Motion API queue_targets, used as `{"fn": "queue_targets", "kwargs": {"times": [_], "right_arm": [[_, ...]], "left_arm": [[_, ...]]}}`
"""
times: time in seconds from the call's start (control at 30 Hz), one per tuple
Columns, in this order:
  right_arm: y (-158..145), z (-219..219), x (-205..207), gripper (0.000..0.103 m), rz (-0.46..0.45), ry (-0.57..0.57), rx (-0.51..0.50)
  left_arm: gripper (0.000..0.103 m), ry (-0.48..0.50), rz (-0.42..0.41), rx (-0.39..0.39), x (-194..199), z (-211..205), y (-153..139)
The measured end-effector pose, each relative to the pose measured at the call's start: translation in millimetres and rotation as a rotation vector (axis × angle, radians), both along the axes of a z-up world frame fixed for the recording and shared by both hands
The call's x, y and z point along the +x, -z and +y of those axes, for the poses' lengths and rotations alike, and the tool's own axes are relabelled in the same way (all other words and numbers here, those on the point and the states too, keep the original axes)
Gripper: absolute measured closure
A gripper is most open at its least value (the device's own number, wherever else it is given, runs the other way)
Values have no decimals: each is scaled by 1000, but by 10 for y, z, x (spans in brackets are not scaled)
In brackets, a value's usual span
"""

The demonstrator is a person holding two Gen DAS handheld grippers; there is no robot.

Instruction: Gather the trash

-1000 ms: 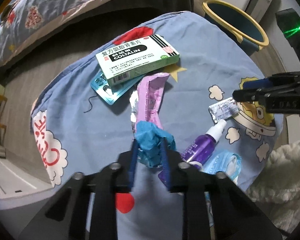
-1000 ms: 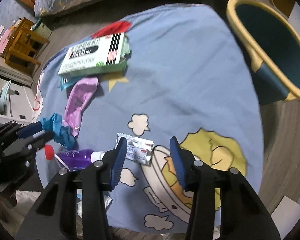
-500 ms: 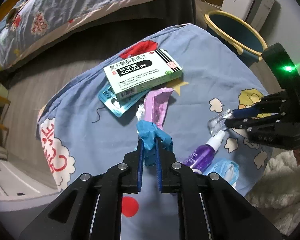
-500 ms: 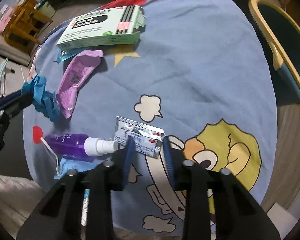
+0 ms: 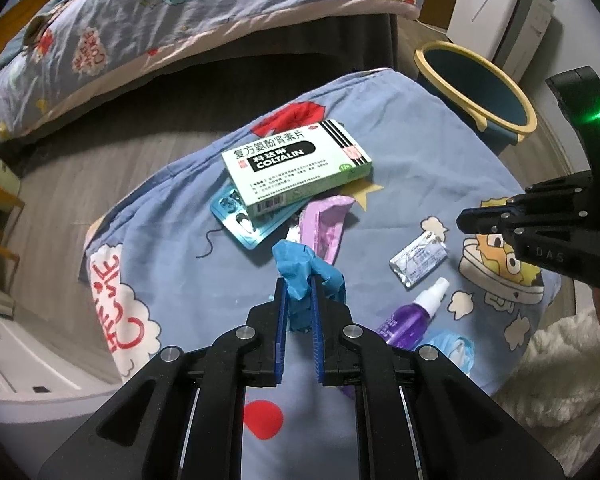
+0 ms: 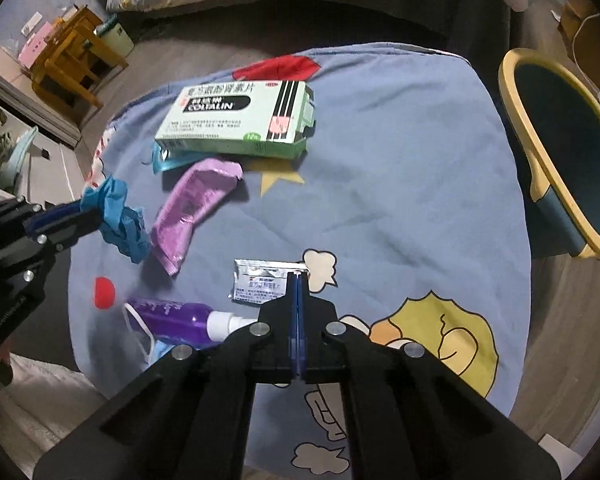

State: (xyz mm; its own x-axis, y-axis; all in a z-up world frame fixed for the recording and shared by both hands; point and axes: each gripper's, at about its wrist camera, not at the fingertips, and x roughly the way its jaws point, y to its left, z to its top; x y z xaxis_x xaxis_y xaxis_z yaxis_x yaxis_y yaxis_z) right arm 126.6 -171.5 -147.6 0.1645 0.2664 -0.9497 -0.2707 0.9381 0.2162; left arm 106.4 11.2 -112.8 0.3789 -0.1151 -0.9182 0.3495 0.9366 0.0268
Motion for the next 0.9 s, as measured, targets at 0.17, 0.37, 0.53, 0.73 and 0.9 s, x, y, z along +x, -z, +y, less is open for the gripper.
{"fn": "queue_targets", "kwargs": {"times": [0.17,0.37,0.53,0.73,0.9], "right_arm": [[75,45,74,100,-1,49,26],[241,95,98,80,42,61,30],[368,199,91,71,55,24,-38],[423,244,95,82,87,16,-6],[325,213,145,97,70,46,48]], "left_arm": [[91,-3,-1,-5,2,4,-3],[91,2,3,-7,1,-7,-1],[91,-8,10,-9,8,31,12],[91,-4,9,-12,7,20,4],[91,1,3,-9,-3,9,-8]]}}
